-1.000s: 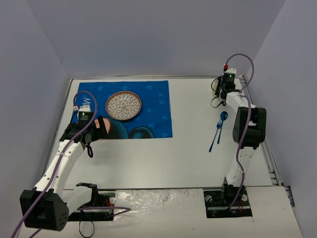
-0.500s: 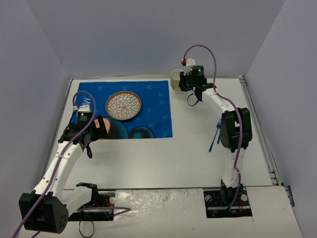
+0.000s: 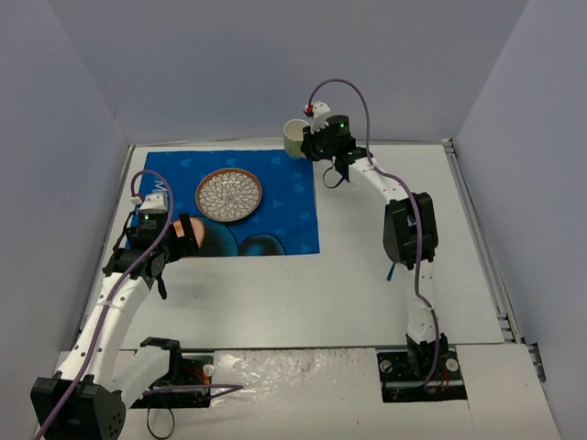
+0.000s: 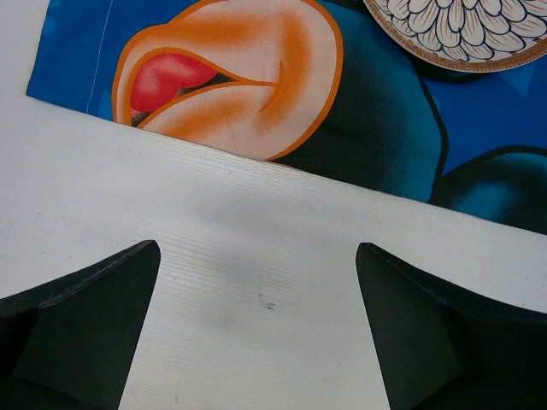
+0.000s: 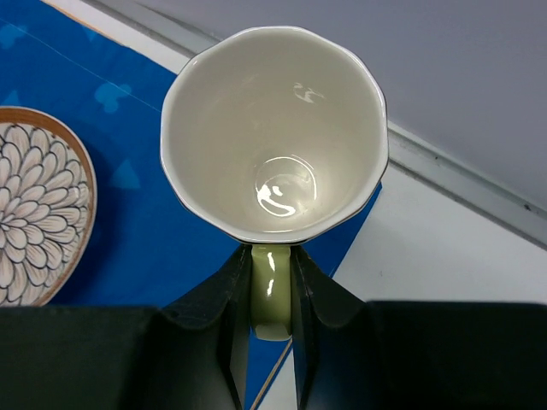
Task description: Set the dinner table for one person
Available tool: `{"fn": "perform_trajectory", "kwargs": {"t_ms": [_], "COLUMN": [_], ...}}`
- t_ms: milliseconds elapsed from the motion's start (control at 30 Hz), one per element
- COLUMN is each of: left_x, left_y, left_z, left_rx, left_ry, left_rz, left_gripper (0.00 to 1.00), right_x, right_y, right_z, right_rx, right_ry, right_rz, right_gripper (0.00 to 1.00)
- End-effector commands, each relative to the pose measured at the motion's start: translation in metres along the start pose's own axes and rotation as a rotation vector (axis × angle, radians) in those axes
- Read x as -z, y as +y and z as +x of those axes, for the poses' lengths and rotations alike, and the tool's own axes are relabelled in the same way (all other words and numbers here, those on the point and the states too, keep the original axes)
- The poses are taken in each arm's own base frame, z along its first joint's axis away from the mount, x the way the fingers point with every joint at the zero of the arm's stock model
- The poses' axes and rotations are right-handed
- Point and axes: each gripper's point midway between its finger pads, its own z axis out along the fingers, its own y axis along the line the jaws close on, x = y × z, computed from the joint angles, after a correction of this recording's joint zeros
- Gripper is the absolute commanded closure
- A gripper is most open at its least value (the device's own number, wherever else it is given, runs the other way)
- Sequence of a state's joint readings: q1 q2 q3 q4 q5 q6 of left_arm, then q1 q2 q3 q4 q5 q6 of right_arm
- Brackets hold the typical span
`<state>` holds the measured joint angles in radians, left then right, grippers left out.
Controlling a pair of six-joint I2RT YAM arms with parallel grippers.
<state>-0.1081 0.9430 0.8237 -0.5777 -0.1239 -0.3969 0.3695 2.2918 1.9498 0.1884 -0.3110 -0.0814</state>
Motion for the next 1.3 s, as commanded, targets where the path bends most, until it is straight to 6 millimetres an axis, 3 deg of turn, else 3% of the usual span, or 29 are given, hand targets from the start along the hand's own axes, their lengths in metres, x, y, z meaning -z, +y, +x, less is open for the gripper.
{"fn": "perform_trajectory", "kwargs": {"t_ms": [0, 167, 500, 900, 1067, 1200, 1267], "left_x": [0.003, 0.004, 0.003, -0.001, 0.001, 0.003, 0.004], "left_y": [-0.003, -0.004, -0.003, -0.003, -0.004, -0.004, -0.004], "left_z": [-0.019, -0.021, -0.021, -0.020, -0.020, -0.020, -0.020], "left_rx": [0.007, 0.008, 0.007, 0.003, 0.004, 0.006, 0.004], "left_ry": [-0.076, -0.085, -0.084, -0.071, -0.076, -0.080, -0.079], "left_rz": [0.017, 0.021, 0.018, 0.013, 0.018, 0.021, 0.024], "left_gripper": [0.03, 0.03, 0.03, 0.03, 0.03, 0.03, 0.03], "right_x": [0.009, 0.000, -0.017, -0.031, -0.016, 0.021, 0.040], "right_y": [0.002, 0.002, 0.004, 0.003, -0.001, -0.006, -0.009], "right_z": [-0.097, -0.096, -0.073, -0.016, -0.019, -0.038, -0.047], "right_rx": [0.082, 0.082, 0.083, 0.057, 0.053, 0.030, 0.015], "right_ry": [-0.255, -0.258, -0.216, -0.112, -0.104, -0.117, -0.112], "right_rz": [0.017, 0.015, 0.023, 0.012, 0.041, 0.088, 0.126], "right_gripper": [1.00, 1.00, 1.00, 0.99, 0.63, 0.33, 0.28]}}
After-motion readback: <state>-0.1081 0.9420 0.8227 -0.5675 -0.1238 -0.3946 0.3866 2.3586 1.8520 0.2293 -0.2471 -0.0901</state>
